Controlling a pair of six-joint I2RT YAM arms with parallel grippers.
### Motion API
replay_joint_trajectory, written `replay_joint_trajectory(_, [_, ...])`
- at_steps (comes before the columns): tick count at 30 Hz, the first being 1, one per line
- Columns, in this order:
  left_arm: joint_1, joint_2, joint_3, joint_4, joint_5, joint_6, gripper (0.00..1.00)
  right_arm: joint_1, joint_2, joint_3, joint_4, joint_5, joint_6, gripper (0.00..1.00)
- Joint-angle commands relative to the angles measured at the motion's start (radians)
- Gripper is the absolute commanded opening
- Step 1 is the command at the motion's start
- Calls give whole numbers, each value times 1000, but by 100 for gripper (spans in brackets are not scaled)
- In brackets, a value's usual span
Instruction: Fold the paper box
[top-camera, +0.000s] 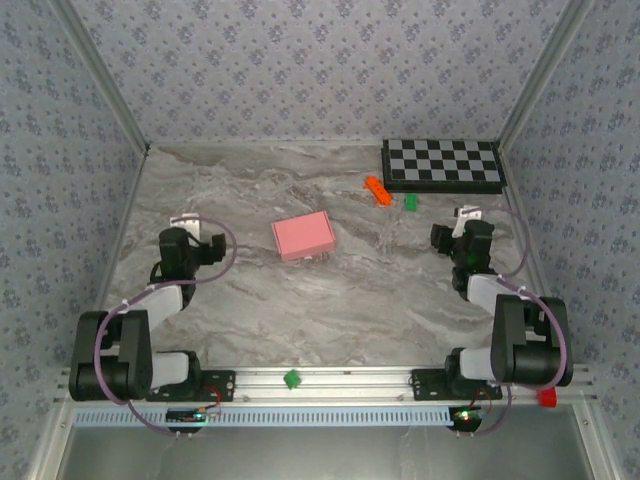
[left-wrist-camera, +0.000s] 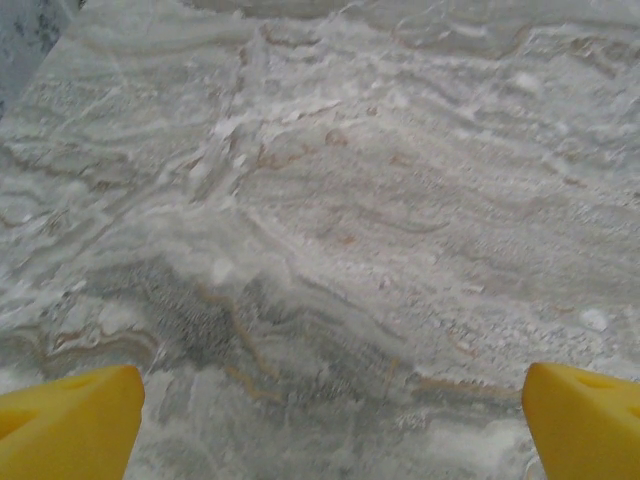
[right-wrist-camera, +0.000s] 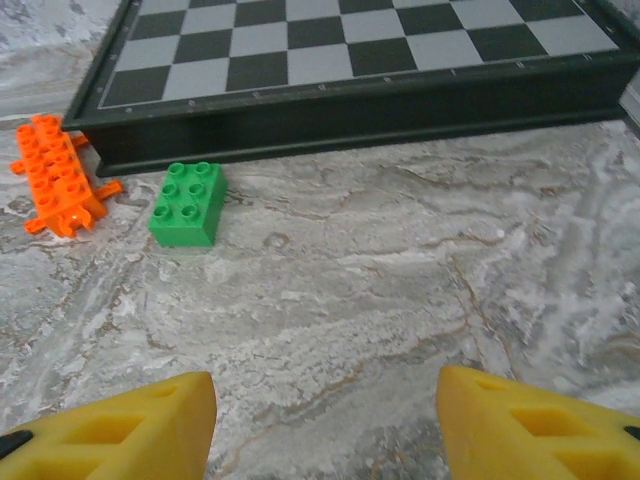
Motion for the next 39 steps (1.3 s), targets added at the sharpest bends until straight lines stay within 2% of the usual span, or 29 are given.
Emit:
replay_joint_trajectory(1, [22, 28, -15, 159, 108, 24, 99, -4, 27, -25, 118, -48, -42, 62])
replay_joint_trajectory(4, [43, 71, -26, 259, 163, 22, 100, -4, 45, -48, 186, -54, -53, 62])
replay_joint_trajectory(9, [52, 122, 13, 250, 196, 15, 100, -6, 78, -78, 279, -72, -57, 63])
replay_joint_trajectory(13, [53, 167, -4, 314, 200, 16, 100, -2, 119, -93, 342, -67, -60, 63])
replay_joint_trajectory(18, [55, 267, 6, 395, 189, 5, 100, 24, 186, -99, 412, -31, -80, 64])
replay_joint_trajectory(19, [58, 256, 13, 358, 178, 0, 100, 31, 185, -91, 397, -18, -83, 65])
replay_joint_trajectory(22, [56, 257, 27, 329, 91, -30, 99, 39, 187, -54, 329, 18, -81, 68])
replay_joint_trajectory(24, [49, 259, 27, 332, 69, -29, 99, 40, 181, -48, 302, 26, -80, 100])
replay_joint_trajectory(39, [36, 260, 32, 323, 43, -22, 100, 40, 184, -50, 311, 24, -79, 100])
